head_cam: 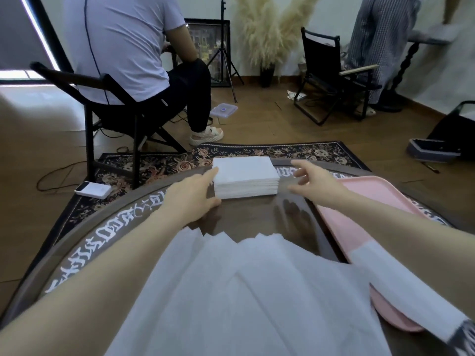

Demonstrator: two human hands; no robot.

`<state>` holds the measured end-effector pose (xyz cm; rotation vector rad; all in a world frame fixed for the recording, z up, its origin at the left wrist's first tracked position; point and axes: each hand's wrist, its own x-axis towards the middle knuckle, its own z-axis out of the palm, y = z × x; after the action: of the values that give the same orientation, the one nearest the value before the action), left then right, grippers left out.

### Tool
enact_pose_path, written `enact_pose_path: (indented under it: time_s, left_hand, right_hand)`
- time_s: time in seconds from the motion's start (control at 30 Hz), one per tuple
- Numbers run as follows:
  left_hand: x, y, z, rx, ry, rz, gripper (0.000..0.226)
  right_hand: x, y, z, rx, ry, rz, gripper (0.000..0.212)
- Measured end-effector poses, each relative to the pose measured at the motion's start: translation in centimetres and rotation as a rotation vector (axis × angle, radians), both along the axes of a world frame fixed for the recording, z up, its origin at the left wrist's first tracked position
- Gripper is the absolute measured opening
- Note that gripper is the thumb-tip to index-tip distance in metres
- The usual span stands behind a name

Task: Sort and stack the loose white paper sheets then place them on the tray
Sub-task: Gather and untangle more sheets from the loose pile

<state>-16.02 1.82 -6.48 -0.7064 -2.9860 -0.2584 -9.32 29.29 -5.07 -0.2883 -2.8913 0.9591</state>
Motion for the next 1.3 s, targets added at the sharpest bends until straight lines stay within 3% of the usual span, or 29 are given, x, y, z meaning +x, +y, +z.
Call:
enact_pose_path:
  time_s: [0.2, 0.37, 0.47, 0.53, 0.6, 0.73, 0.77, 0.87, 1.03, 1.2, 1.3]
  left_hand:
    - [9.7, -3.4, 2.9, 0.071, -0.070, -0.062, 0.060]
    - [17.7, -4.4, 3.7, 0.005, -0.184, -0.117, 0.050]
    - [21.2, -4.7, 3.9, -0.061, -0.225, -0.137, 0.050]
    - [23.2, -5.2, 4.0, -0.092, -0.236, -0.137, 0.052]
    - [24.9, -5.7, 4.1, -0.114, -0.243, -0.134, 0.053]
    - [27.9, -6.9, 3.4, -0.149, -0.324, -0.123, 0.056]
    - [28.5, -7.2, 3.2, -0.156, -0.353, -0.126, 0.057]
    - [29.4, -7.2, 2.7, -0.180, -0.415, -0.140, 0.058]
    - [29.4, -7.1, 2.5, -0.195, -0.427, -0.135, 0.057]
    - [29.5, -7.0, 2.6, -0.221, -0.429, -0.145, 0.057]
    - [29.6, -7.1, 2.6, -0.223, -0.434, -0.147, 0.058]
  right_hand:
    - [10.8, 2.3, 2.9, 0.109, -0.100, -0.078, 0.036]
    - [19.2, 1.8, 1.9, 0.386, -0.361, -0.104, 0.050]
    - [22.1, 1.9, 1.9, 0.396, -0.494, -0.075, 0.069]
    - [23.3, 2.3, 1.9, 0.527, -0.572, 0.000, 0.081]
    - [24.1, 2.8, 1.3, 0.665, -0.566, 0.038, 0.072]
    - [24.8, 4.4, -0.1, 0.536, -0.333, -0.010, 0.010]
    - [24.9, 4.7, -0.2, 0.469, -0.296, -0.033, 0.007]
    - [25.1, 5.2, -0.4, 0.302, -0.155, -0.106, 0.015]
    - [24.8, 2.1, 2.1, 0.205, 0.302, -0.194, 0.013]
    - [24.1, -6.6, 4.0, 0.300, 0.645, 0.102, 0.003]
    - [24.4, -10.5, 3.3, 0.418, 0.648, 0.412, 0.006]
